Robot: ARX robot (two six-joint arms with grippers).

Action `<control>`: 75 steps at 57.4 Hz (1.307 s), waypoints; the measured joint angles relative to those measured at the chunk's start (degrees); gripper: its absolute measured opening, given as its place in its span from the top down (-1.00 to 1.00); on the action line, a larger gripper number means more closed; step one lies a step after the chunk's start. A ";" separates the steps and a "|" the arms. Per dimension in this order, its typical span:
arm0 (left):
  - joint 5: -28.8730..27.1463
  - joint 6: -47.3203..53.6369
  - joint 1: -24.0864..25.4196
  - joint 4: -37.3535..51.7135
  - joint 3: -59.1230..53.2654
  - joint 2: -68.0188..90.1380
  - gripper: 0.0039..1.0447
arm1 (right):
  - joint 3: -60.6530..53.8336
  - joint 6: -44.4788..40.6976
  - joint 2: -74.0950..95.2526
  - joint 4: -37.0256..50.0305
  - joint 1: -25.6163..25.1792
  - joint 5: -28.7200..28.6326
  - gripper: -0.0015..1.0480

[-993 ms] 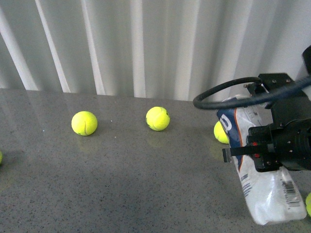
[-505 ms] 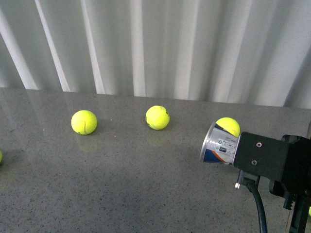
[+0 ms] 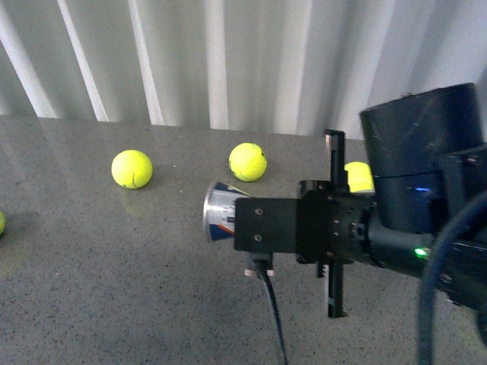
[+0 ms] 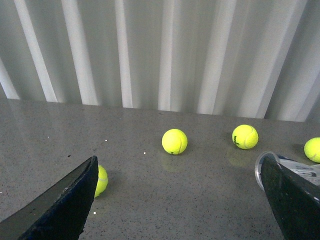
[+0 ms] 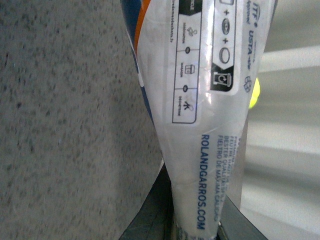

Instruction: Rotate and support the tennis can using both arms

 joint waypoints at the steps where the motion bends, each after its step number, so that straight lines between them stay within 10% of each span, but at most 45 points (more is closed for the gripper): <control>1: 0.00 0.00 0.00 0.00 0.00 0.00 -0.87 | 0.85 0.28 0.70 -0.07 0.48 -0.02 0.89; 62: 0.00 0.00 0.00 0.00 0.00 0.00 -0.87 | 10.14 14.36 10.80 -3.80 11.10 -1.86 0.89; 75: 0.00 0.00 0.00 0.00 0.00 0.00 -0.87 | 11.78 15.04 11.15 -5.42 11.30 -1.66 -0.07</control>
